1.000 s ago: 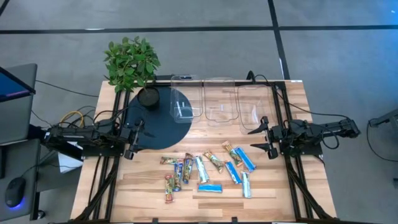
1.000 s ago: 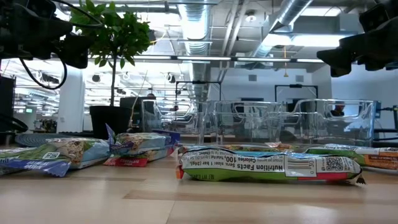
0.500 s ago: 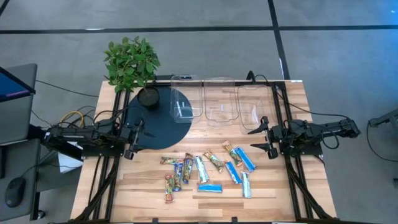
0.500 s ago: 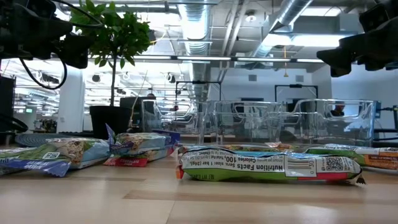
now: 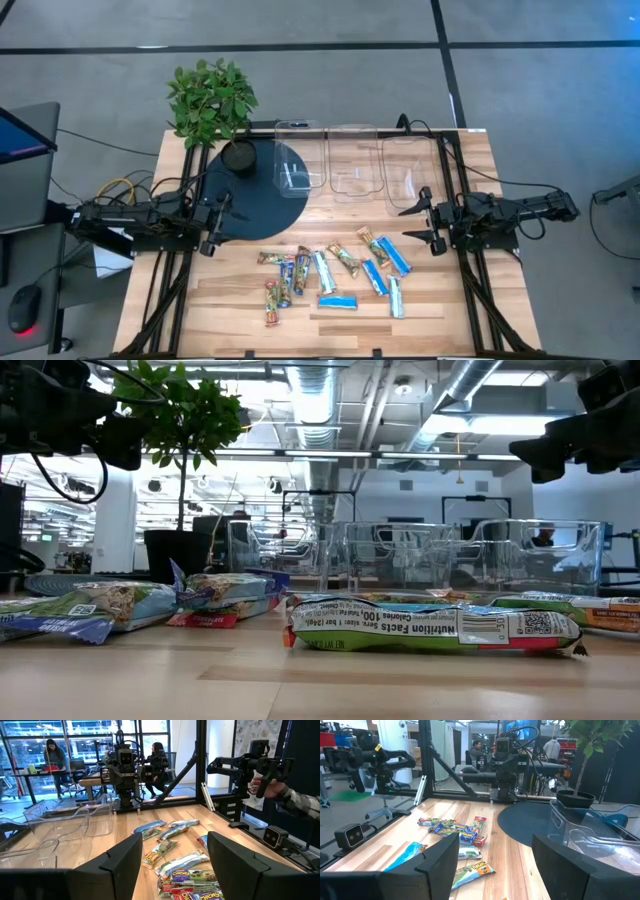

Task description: Pick and place Granola Bars by type

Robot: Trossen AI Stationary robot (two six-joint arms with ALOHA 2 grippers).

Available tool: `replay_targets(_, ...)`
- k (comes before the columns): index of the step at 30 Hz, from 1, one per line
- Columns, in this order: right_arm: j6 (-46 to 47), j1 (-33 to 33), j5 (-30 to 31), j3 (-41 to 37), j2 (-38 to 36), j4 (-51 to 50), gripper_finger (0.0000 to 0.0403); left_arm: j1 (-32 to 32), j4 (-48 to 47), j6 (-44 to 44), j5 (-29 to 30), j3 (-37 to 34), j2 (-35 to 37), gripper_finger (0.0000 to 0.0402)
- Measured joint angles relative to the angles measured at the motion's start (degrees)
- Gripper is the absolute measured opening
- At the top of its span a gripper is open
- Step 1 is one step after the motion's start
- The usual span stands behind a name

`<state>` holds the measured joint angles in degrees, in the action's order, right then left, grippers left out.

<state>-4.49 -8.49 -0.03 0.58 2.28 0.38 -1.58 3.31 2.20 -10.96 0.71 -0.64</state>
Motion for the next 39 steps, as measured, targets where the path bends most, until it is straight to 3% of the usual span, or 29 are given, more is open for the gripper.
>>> replay_targets(27,0.0,0.0,0.1,0.0,0.0,0.0,0.0244,0.0,0.0,0.2,0.0,0.0,0.0,0.0219)
replay_targets(32,5.4,-0.1,0.1,0.0,0.0,0.6,0.0244,0.0,0.0,0.0,0.0,0.0,0.0,0.0219)
replay_targets(39,7.3,0.0,0.2,0.0,0.0,6.5,0.0244,0.0,3.6,-6.4,2.0,0.0,0.0,0.0219)
